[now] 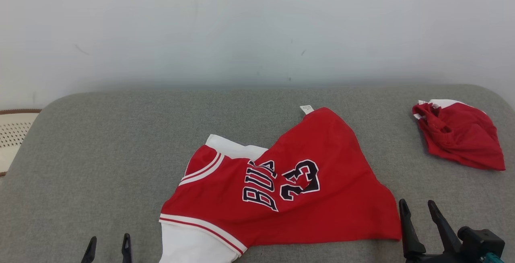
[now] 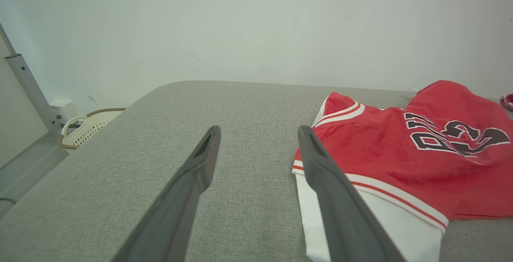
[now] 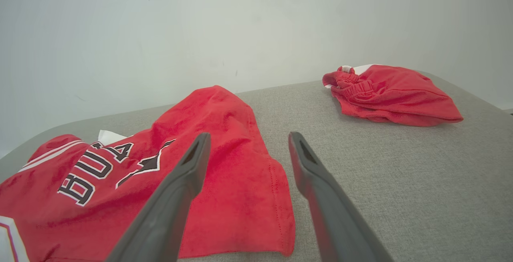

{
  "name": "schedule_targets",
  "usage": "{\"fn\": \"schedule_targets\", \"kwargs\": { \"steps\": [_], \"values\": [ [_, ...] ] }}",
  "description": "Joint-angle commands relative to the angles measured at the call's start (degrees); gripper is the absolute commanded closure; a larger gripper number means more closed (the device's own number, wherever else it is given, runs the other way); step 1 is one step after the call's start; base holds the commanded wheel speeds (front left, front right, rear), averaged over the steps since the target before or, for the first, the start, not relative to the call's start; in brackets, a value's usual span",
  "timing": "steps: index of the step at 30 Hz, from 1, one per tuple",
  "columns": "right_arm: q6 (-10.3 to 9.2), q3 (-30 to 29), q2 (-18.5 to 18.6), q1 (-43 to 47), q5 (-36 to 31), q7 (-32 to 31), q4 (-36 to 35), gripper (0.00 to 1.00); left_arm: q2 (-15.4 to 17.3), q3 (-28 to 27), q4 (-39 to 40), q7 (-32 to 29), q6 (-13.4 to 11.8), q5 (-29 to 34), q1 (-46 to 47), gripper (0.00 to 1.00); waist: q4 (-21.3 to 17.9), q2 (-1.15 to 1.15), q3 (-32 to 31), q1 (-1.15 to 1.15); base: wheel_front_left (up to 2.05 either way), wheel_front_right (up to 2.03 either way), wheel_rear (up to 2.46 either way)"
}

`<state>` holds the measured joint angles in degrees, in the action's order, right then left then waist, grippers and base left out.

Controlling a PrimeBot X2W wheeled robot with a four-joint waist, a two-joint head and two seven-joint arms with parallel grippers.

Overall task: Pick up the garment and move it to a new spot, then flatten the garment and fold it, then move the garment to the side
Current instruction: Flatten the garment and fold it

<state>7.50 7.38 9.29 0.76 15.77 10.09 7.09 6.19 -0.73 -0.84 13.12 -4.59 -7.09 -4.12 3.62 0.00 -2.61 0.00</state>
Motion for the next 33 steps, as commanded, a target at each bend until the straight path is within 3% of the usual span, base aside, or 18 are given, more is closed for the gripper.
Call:
{"fn": "schedule_targets", "kwargs": {
  "steps": [1,33],
  "values": [
    [-0.02,0.1,-0.1,0.6,-0.3,0.0,-0.2,0.0,0.5,0.1,0.2,-0.2,0.0,0.3,-0.9,0.0,0.0,0.0,0.0,0.0,0.0,0.0,0.0],
    [-0.02,0.1,0.3,0.4,-0.3,-0.3,0.6,0.0,0.9,0.6,0.0,-0.4,-0.9,-2.0,-0.9,0.0,0.0,0.0,0.1,0.0,0.0,0.0,0.0]
  ]
}}
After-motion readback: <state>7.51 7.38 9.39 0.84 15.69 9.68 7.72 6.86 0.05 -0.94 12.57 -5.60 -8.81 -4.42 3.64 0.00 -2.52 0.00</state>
